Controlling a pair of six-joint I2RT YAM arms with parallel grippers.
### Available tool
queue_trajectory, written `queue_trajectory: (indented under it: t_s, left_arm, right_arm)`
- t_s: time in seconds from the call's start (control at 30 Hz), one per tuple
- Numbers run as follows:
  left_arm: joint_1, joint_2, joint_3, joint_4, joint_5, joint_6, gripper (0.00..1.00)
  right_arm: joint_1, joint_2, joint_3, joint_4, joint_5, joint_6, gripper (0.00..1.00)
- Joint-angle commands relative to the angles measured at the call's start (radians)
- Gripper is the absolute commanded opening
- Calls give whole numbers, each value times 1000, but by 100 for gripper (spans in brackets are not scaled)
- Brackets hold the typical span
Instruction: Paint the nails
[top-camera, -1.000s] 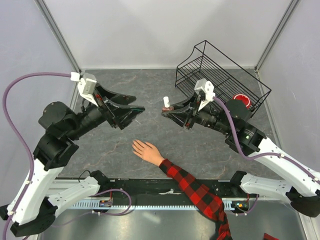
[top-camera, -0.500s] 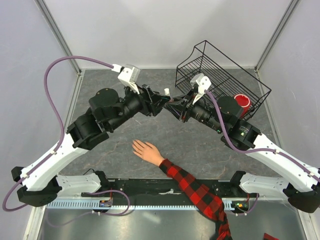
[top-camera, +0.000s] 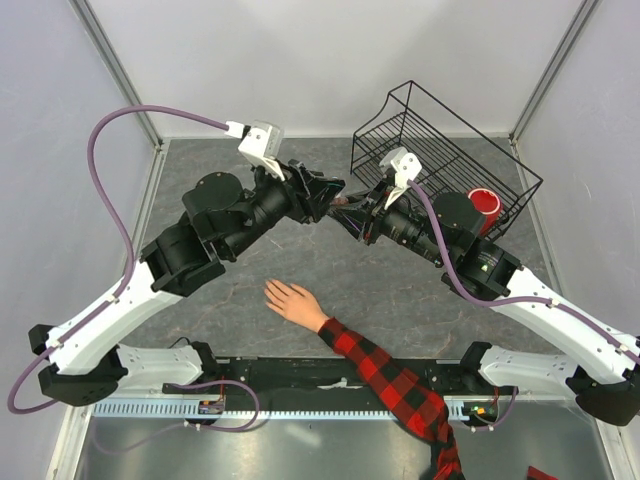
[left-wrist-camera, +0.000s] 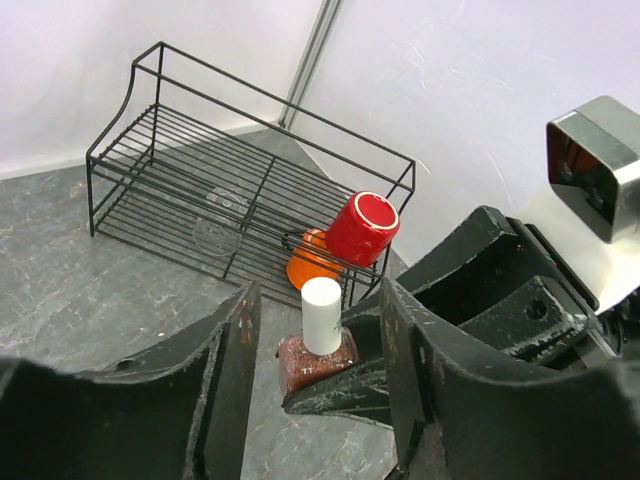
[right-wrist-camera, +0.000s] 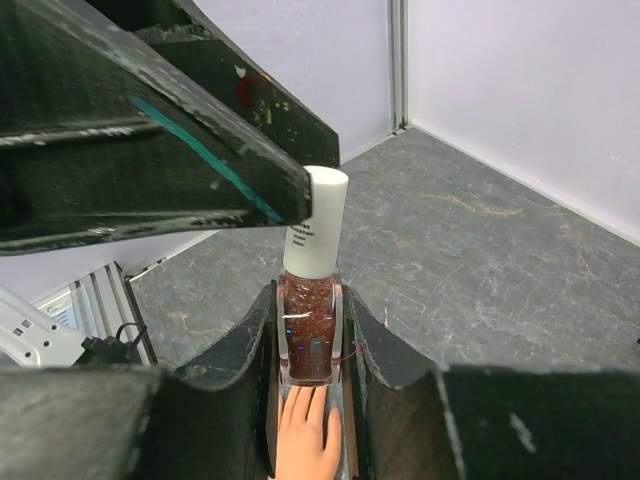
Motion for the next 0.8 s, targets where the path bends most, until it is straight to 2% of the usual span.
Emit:
queue_trajectory:
  t_s: [0.0,0.3,0.77]
  left_arm:
    - [-7,15,42,28,-20,29,53]
    - [-7,22,38,16,0,23,40]
    - [-7,1,-5,37,45,13,32]
  right_arm:
    - [8,-12,46,33,5,-10,0]
    - [9,-13,44,39,-1,-10,0]
    - [9,-21,40,66,-14,2,0]
